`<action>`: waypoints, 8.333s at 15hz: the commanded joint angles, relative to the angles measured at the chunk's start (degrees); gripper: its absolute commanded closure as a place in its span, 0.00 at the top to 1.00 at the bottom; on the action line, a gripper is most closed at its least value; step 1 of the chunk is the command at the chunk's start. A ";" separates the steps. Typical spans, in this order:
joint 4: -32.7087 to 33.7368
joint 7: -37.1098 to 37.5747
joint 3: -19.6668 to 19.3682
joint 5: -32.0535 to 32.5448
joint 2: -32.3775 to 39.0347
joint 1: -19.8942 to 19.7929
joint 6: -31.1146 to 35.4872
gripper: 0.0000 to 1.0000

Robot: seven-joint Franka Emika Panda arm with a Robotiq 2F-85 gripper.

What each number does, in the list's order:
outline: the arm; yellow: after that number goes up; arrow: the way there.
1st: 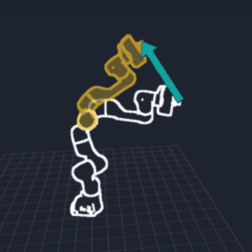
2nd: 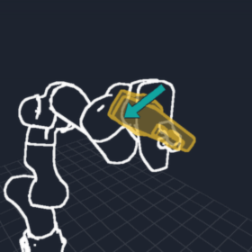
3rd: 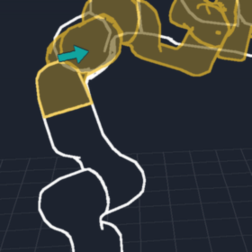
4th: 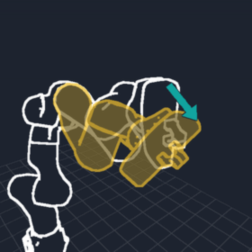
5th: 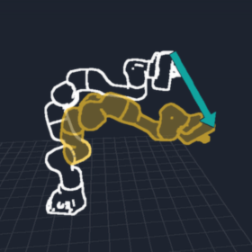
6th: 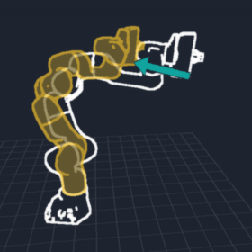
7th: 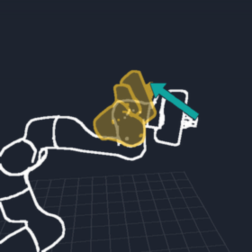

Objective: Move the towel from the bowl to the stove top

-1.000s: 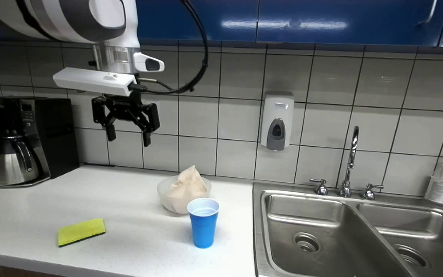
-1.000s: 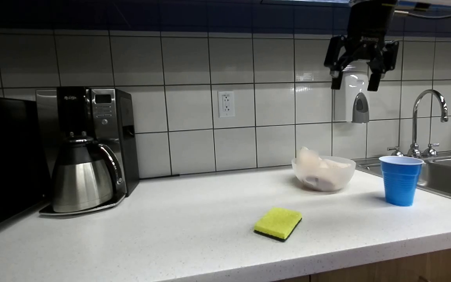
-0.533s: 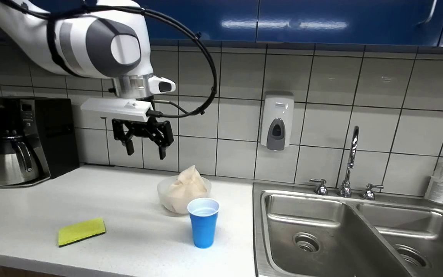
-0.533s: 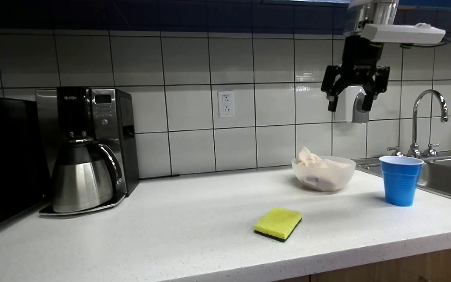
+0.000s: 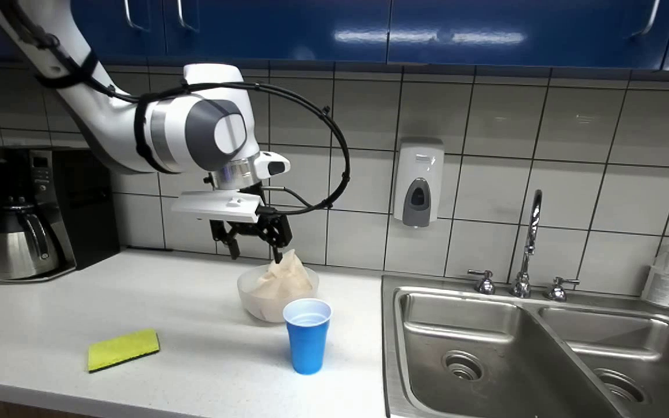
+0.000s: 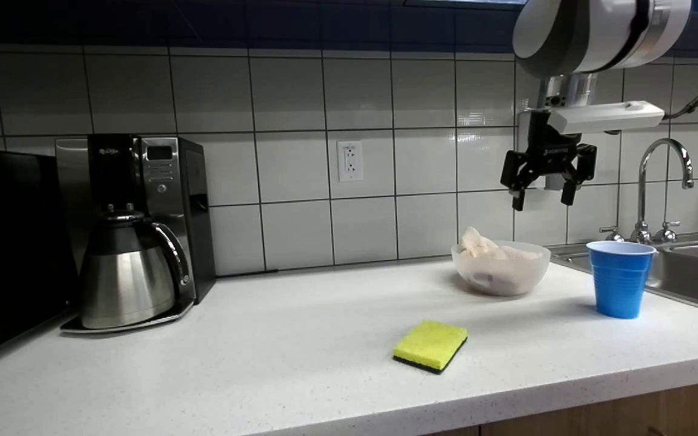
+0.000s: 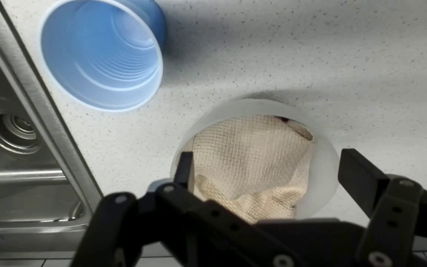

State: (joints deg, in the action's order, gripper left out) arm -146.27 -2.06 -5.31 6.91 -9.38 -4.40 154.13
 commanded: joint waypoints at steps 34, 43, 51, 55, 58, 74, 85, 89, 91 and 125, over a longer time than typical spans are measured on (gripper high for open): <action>30.91 33.11 -8.81 -2.00 37.84 8.14 1.26 1.00; 32.90 33.11 -8.96 -5.91 40.20 8.14 0.69 1.00; 31.98 32.56 -8.54 -6.28 39.63 8.82 0.00 1.00; 31.75 32.58 -8.53 -6.27 39.59 8.88 -0.83 0.80; 31.46 32.60 -8.54 -6.22 39.45 8.77 -1.31 0.58; 27.97 31.39 -9.07 -4.48 31.80 9.25 -3.55 0.01; 14.32 30.89 -6.49 0.59 10.56 7.11 -5.23 0.01; 9.56 28.89 -3.50 0.33 2.76 5.74 -5.66 0.01; 7.86 27.10 -1.93 -1.41 -0.92 5.11 -6.16 0.01; 4.92 23.08 11.94 -14.56 -0.72 7.03 9.25 0.01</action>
State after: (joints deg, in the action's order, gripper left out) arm -142.36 19.50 5.19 -7.48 -12.74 2.54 160.62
